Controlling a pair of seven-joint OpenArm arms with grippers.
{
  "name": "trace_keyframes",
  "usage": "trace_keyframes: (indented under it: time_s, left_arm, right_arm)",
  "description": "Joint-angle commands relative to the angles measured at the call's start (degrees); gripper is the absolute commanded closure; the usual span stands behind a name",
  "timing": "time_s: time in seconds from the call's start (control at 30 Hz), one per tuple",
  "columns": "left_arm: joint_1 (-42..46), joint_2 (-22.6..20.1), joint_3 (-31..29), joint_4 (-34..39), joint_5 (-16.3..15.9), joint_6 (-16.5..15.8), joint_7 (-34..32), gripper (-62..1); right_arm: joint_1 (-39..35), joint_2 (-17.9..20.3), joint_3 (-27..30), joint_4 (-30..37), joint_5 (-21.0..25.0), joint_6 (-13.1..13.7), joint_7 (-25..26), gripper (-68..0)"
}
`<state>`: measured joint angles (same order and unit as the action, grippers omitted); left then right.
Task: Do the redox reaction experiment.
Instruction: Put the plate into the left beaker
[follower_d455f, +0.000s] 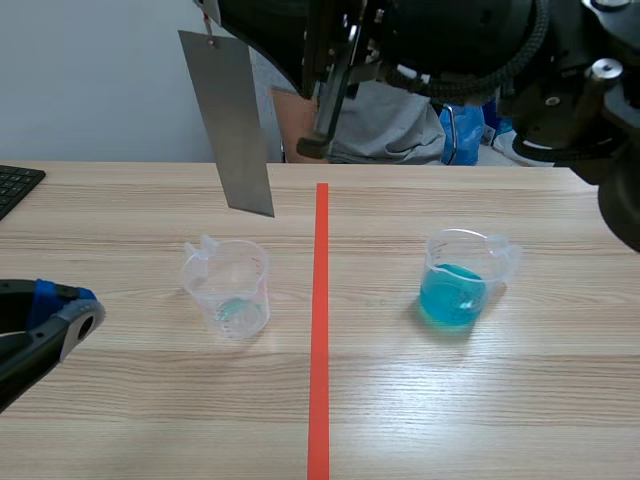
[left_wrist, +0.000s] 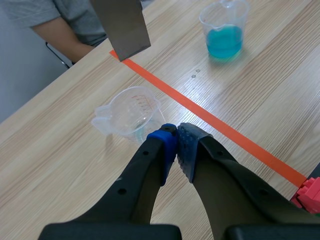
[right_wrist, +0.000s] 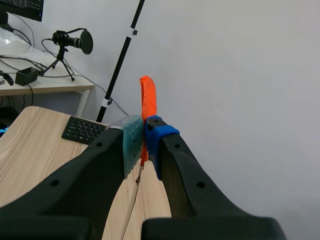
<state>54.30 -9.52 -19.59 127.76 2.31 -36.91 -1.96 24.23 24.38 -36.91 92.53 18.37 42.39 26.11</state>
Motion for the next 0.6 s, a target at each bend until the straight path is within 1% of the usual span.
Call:
trace_keyframes:
  time_s: [0.0,0.2,0.3,0.43,0.5,0.57]
  left_arm:
    - [0.13,0.31,-0.04,0.66,-0.63,0.17,-0.94,-4.1]
    - [0.13,0.31,-0.04,0.66,-0.63,0.17,-0.94,-4.1]
    - [0.13,0.31,-0.04,0.66,-0.63,0.17,-0.94,-4.0]
    - [0.13,0.31,-0.04,0.66,-0.63,0.17,-0.94,-4.1]
    - [0.13,0.31,-0.04,0.66,-0.63,0.17,-0.94,-4.1]
    - [0.13,0.31,-0.04,0.66,-0.63,0.17,-0.94,-4.0]
  right_arm:
    - [1.64,-0.66,-0.22,0.07,0.81,0.33,0.00,-1.1]
    - [1.64,-3.30,-1.92,-1.31,-1.73,-0.83,-0.33,-1.1]
    - [1.64,-4.70,-2.47,-2.54,-1.88,-0.87,-0.33,-1.1]
    - [1.64,-6.64,-2.73,-4.92,-3.41,-1.07,-0.31,-1.1]
    - [1.66,-7.48,-2.99,-6.16,-3.45,-2.14,-0.28,-1.1]
    - [1.68,-8.31,-3.28,-7.41,-3.87,-2.34,-0.26,-1.1]
